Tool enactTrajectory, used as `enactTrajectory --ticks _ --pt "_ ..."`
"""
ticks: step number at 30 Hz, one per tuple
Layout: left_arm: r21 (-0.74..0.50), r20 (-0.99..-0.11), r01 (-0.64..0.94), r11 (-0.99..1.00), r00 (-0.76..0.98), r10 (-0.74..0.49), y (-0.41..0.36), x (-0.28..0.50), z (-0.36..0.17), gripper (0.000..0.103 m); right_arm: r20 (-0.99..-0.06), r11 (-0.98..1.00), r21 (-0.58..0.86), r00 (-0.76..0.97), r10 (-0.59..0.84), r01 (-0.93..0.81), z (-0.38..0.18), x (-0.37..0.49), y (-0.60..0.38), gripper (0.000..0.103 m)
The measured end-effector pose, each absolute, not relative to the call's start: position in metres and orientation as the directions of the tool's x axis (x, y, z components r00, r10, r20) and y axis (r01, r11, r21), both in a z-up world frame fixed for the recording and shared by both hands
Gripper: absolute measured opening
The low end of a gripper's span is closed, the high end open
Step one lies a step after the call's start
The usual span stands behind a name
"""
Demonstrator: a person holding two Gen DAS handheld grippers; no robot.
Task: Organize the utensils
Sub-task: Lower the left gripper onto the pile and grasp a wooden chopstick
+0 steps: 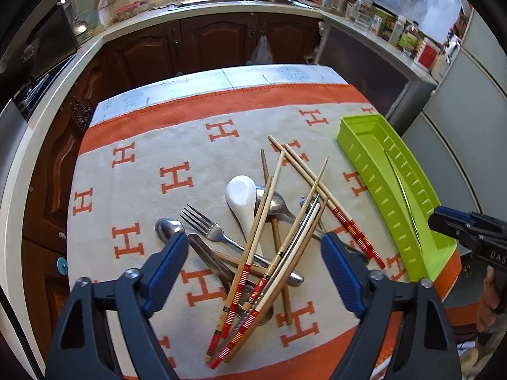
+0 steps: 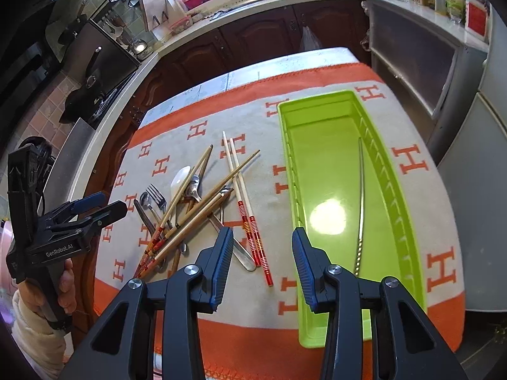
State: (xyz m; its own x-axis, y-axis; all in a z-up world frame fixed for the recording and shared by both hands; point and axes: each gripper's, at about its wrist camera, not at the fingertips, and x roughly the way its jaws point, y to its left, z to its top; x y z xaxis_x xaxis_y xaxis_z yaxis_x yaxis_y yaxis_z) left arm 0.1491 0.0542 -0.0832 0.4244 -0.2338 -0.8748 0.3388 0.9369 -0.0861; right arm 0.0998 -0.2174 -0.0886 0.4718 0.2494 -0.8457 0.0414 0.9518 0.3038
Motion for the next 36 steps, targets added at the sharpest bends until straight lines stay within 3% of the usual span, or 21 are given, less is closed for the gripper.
enactTrajectory --ticks 11,29,36 --pt "-0.058 -0.935 0.499 0.865 0.276 -0.221 0.029 0.161 -0.131 0.011 -0.859 0.936 0.35 0.39 0.331 -0.024 -0.136 0.123 -0.199 0.04" --pt "-0.111 -0.953 0.474 0.874 0.197 -0.228 0.058 0.156 -0.131 0.01 -0.842 0.905 0.423 0.346 0.413 -0.051 -0.164 0.132 -0.192 0.04" --pt "-0.217 -0.951 0.395 0.893 0.121 -0.284 0.087 0.151 -0.151 0.013 -0.843 0.901 0.426 0.326 0.428 -0.081 -0.166 0.129 -0.176 0.04"
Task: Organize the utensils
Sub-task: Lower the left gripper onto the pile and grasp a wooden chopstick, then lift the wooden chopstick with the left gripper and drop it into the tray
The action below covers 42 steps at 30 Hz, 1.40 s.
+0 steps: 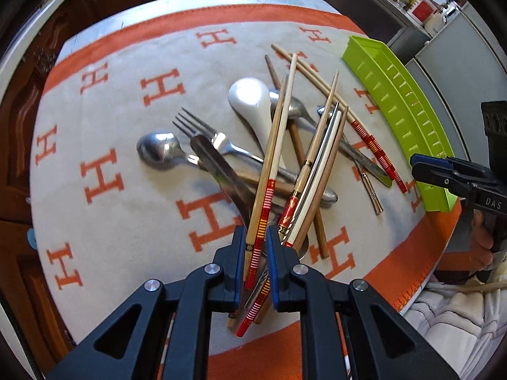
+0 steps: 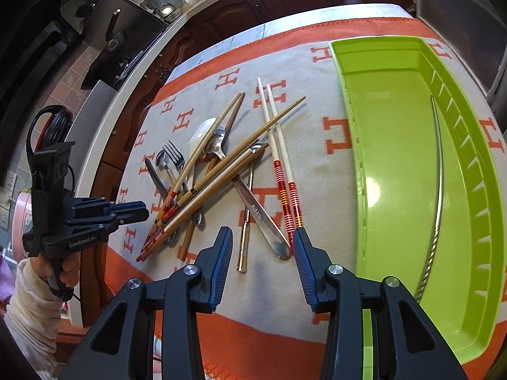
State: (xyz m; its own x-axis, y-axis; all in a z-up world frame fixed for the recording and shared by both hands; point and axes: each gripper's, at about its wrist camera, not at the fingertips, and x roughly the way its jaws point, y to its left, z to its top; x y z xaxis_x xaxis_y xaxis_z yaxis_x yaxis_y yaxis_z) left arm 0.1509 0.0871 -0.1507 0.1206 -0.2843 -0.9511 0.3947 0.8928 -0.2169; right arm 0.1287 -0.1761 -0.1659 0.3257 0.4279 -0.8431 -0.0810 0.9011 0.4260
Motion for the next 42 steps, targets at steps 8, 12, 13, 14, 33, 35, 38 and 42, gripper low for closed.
enactTrajectory --ticks 8,12,13,14,33,35,38,42 --pt "-0.226 -0.953 0.399 0.888 0.097 -0.287 0.089 0.155 -0.171 0.016 -0.849 0.907 0.414 0.328 0.414 -0.073 -0.165 0.126 -0.171 0.04" --pt "-0.224 -0.953 0.409 0.885 0.099 -0.287 0.089 0.158 -0.176 0.016 -0.85 0.907 0.413 0.324 0.416 -0.08 -0.164 0.126 -0.168 0.04" --pt "-0.229 -0.951 0.407 0.884 0.099 -0.292 0.09 0.158 -0.176 0.016 -0.851 0.908 0.411 0.322 0.415 -0.083 -0.165 0.126 -0.167 0.04" --pt "-0.232 -0.95 0.406 0.884 0.098 -0.295 0.088 0.159 -0.177 0.017 -0.851 0.908 0.411 0.319 0.416 -0.085 -0.164 0.126 -0.167 0.04" --pt "-0.136 -0.951 0.316 0.939 0.224 -0.213 0.078 0.135 -0.158 0.005 -0.854 0.902 0.418 0.291 0.432 -0.11 -0.17 0.125 -0.154 0.04" --pt "-0.155 -0.942 0.304 0.94 0.241 -0.233 0.078 0.129 -0.152 0.005 -0.856 0.901 0.418 0.282 0.434 -0.116 -0.171 0.124 -0.151 0.04" --pt "-0.178 -0.932 0.277 0.944 0.261 -0.252 0.08 0.122 -0.143 0.005 -0.857 0.901 0.415 0.279 0.434 -0.125 -0.17 0.122 -0.147 0.04" --pt "-0.225 -0.917 0.233 0.946 0.279 -0.286 0.089 0.114 -0.133 0.005 -0.854 0.901 0.414 0.287 0.434 -0.129 -0.165 0.119 -0.145 0.04"
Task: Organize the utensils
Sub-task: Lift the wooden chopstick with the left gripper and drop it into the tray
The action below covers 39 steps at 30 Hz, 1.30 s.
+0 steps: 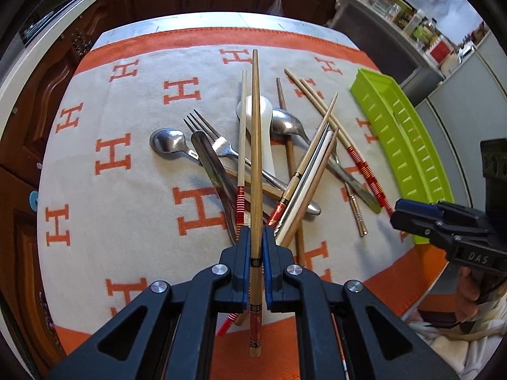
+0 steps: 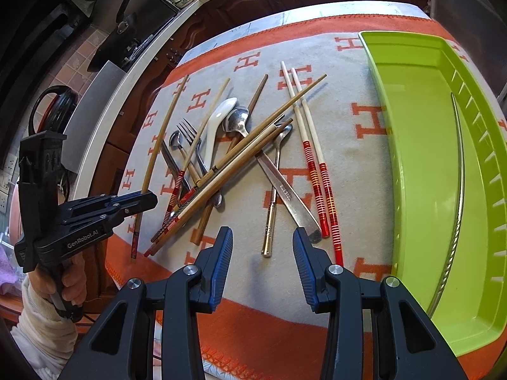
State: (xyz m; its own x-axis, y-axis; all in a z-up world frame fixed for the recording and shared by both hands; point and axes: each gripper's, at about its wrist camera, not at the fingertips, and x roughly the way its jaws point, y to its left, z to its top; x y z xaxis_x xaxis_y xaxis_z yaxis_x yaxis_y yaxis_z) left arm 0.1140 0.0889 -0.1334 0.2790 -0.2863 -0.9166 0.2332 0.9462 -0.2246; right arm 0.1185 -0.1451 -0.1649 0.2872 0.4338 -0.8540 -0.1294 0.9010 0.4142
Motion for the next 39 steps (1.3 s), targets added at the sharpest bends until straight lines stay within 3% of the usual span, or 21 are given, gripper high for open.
enactTrajectory --ticks 13,28,39 --pt "-0.321 -0.876 0.163 0.933 0.324 -0.358 0.092 0.092 -0.115 0.005 -0.852 0.904 0.408 0.301 0.428 -0.129 -0.152 0.105 -0.145 0.04" --pt "-0.406 -0.809 0.258 0.876 0.345 -0.476 0.042 0.084 -0.073 0.005 -0.816 0.895 0.443 0.392 0.425 -0.048 -0.125 0.09 -0.188 0.04" --pt "-0.509 -0.778 0.292 0.81 0.247 -0.578 -0.073 0.117 -0.085 0.005 -0.809 0.897 0.373 0.556 0.19 0.237 -0.1 0.064 -0.298 0.04"
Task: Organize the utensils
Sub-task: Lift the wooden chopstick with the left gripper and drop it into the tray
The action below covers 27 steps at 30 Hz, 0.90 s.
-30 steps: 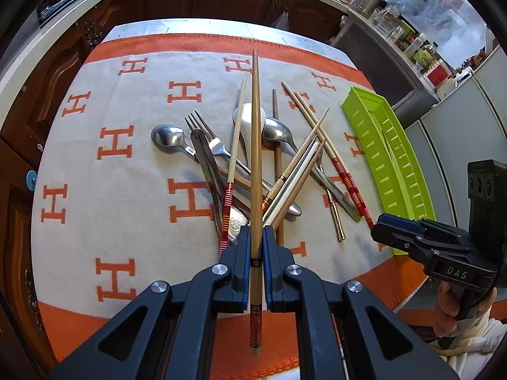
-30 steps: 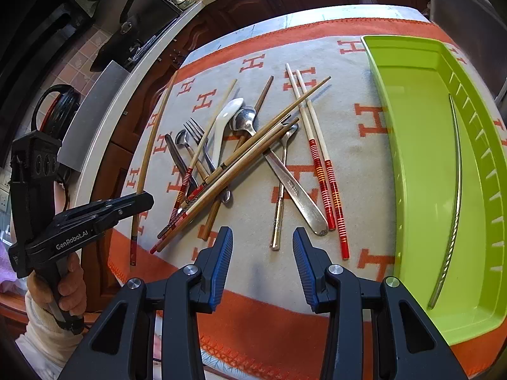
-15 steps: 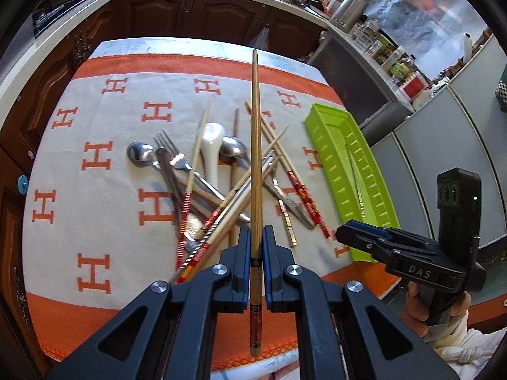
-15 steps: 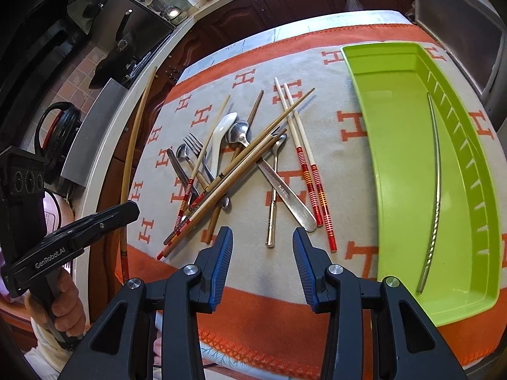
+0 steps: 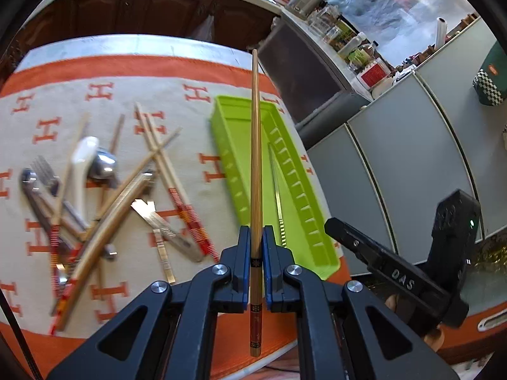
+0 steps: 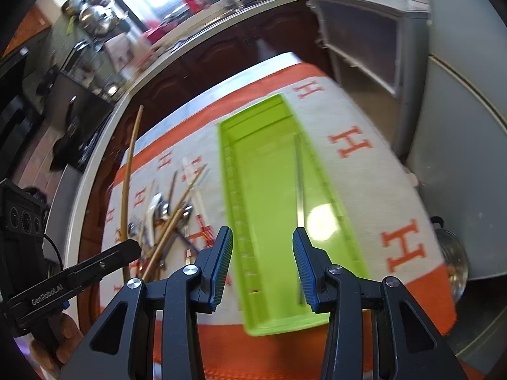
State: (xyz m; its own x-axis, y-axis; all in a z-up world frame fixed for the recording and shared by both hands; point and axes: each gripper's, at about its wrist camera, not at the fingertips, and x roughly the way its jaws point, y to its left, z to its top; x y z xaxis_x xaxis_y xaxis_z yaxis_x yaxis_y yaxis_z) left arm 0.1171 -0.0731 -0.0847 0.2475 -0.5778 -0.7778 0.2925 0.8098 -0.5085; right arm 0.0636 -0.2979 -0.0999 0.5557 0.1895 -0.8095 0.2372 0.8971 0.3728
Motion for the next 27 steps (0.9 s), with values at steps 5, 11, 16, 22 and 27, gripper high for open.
enactTrajectory --ticks 5,11,16,22,27 --pt "-0.502 -0.793 0.29 0.814 0.222 -0.568 -0.124 0.125 -0.105 0.005 -0.819 0.877 0.363 0.557 0.139 0.314 -0.107 0.051 -0.331 0.04" --pt "-0.441 -0.842 0.266 0.857 0.209 -0.498 -0.155 0.129 -0.137 0.017 -0.828 0.873 0.349 0.548 0.118 0.34 -0.119 0.043 -0.348 0.04" --pt "-0.423 -0.842 0.28 0.862 0.23 -0.488 -0.145 0.117 -0.129 0.032 -0.833 0.873 0.349 0.539 0.122 0.342 -0.129 0.047 -0.347 0.04" --pt "-0.32 -0.835 0.26 0.911 0.377 -0.401 -0.099 0.102 -0.097 0.052 -0.829 0.886 0.351 0.54 0.143 0.304 -0.129 0.06 -0.326 0.04" --pt "-0.25 -0.838 0.183 0.951 0.451 -0.307 -0.052 0.1 -0.092 0.055 -0.823 0.909 0.348 0.538 0.179 0.23 -0.121 0.067 -0.292 0.04"
